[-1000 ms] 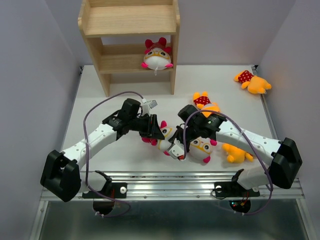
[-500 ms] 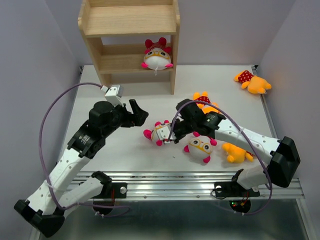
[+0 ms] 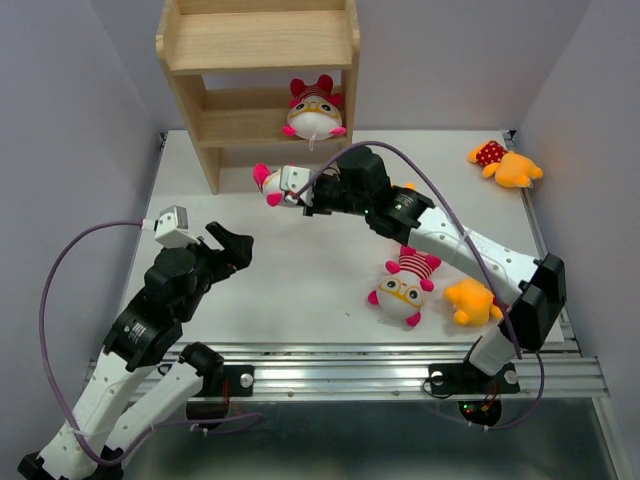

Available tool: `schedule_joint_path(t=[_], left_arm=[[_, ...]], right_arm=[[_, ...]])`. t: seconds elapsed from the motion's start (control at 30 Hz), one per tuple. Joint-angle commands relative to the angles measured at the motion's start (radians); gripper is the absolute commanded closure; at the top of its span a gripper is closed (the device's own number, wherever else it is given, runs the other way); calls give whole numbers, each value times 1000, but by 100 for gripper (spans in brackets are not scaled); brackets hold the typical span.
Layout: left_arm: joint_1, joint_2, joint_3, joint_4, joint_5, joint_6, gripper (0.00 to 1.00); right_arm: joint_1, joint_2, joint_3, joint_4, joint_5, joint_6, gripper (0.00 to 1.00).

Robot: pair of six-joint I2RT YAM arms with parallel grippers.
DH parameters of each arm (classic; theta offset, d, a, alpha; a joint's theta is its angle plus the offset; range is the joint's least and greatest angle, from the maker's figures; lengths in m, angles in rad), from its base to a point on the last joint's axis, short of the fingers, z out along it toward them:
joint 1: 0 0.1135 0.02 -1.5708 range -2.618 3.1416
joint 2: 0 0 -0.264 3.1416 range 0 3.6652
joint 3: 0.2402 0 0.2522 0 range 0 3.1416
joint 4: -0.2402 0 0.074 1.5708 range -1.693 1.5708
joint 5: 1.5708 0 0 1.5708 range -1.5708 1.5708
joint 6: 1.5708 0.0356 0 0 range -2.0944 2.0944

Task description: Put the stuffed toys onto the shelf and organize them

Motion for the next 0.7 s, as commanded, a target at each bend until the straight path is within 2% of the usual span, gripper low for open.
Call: schedule_joint_path(t=[0.0,0.2,0.4,0.67], left_arm=[[0,-18,-22,-16,-55,-47,1],[-2,-80,-56,-28,-58,-76,1],[0,-133,-102,-17,-57,-105,1],[-2,-144,-133,4,-45,-115,1]], right_arm=[[2,80,154,162,90,32,99],[2,217,304,325,184,25,99],[2,359,466,391,254,-23,99],[2,521,559,526,360,-138,99]])
